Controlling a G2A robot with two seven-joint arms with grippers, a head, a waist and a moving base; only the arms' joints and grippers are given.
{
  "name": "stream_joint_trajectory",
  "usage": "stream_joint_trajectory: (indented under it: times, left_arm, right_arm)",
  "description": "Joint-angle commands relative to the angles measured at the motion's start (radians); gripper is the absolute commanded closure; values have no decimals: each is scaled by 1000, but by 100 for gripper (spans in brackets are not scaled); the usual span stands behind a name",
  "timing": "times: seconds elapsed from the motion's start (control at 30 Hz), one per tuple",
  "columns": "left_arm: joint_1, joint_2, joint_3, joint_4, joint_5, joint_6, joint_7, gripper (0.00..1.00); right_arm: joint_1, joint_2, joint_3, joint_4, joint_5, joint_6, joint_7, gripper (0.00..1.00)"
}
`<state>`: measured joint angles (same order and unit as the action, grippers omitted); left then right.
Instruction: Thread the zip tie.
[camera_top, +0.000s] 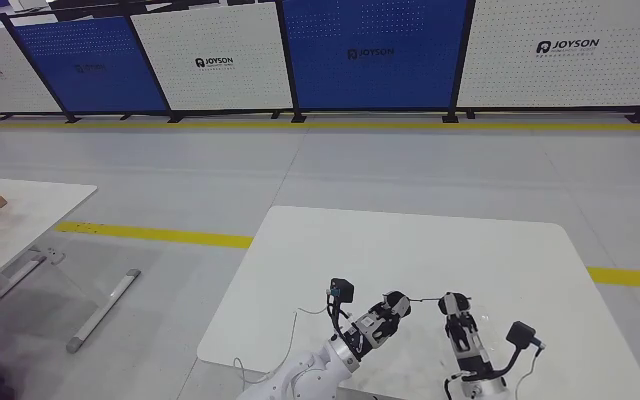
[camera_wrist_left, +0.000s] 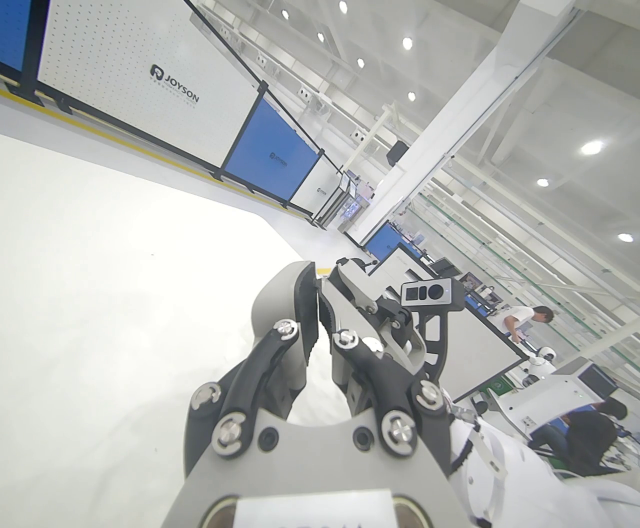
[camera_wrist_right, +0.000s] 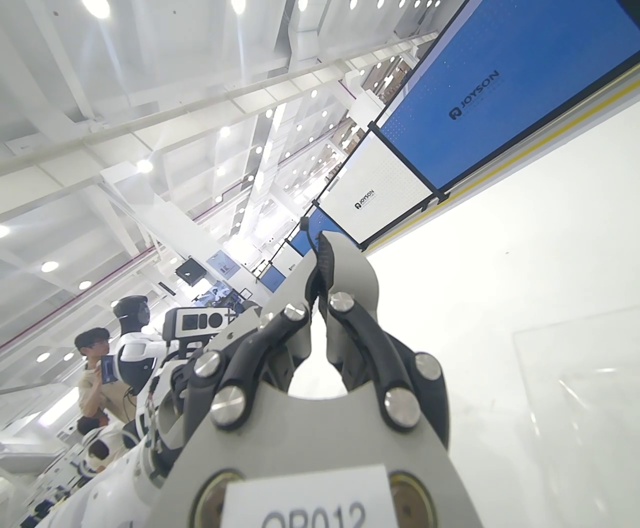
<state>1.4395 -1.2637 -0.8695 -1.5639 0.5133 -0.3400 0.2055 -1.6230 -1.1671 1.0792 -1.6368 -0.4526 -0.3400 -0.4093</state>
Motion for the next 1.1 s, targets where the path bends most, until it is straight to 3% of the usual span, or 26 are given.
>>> stream_joint_trajectory:
  times: [0.0, 1.07]
  left_arm:
    - [0, 0, 0, 0, 0, 0, 0, 100]
    - [0, 0, 0, 0, 0, 0, 0, 100]
  right_arm:
    - [-3, 1, 1, -2, 0, 0, 0, 100]
    - [4, 18, -14, -1, 16, 0, 1, 100]
